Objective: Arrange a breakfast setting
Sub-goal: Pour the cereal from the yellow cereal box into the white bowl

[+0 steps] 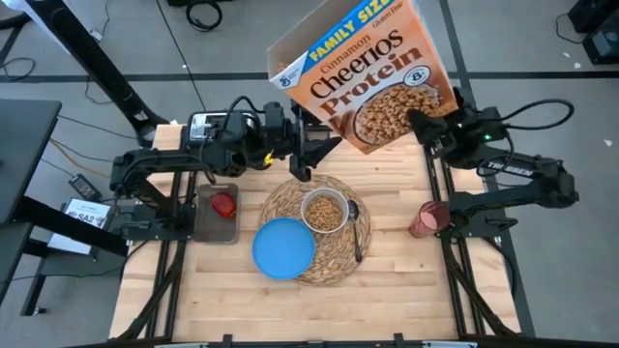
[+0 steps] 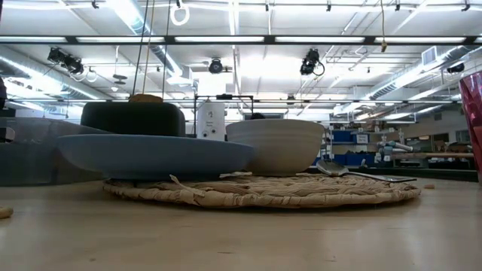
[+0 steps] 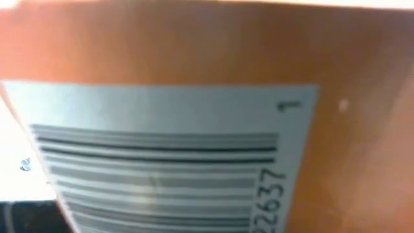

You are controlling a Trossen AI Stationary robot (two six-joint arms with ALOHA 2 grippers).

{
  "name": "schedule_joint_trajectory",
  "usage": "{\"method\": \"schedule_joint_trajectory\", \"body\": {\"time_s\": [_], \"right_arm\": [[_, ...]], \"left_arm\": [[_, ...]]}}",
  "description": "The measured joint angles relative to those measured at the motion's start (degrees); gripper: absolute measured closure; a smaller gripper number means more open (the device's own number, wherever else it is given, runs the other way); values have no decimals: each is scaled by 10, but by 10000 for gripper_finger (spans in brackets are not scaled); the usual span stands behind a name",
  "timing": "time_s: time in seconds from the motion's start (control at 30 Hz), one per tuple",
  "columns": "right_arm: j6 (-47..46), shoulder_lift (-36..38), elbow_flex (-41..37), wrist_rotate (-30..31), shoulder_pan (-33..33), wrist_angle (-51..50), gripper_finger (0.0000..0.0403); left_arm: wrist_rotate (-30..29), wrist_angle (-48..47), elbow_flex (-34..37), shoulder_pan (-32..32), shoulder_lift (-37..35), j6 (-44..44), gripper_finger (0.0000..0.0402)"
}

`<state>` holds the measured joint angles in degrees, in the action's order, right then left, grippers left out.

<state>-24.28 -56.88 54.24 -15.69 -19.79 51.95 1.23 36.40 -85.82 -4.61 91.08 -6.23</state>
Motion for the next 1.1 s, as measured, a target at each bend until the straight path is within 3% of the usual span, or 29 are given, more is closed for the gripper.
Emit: {"method": "schedule_joint_trajectory", "body": {"time_s": [0.3,0.47,0.7,0.93,1.1], "right_arm": [[48,-21,0,7,17,-12,133],[60,-30,0,17,22,-6,127],[65,-29,0,42,22,-12,76],[86,-11,0,43,21,-67,13],[115,18,0,40,21,-156,10]], "left_arm": [[-1,112,0,-16,27,-27,89],[-10,115,0,-18,27,-30,129],[-13,112,0,-25,27,-25,211],[2,93,0,-39,5,-20,209],[2,27,0,-45,-42,11,214]]}}
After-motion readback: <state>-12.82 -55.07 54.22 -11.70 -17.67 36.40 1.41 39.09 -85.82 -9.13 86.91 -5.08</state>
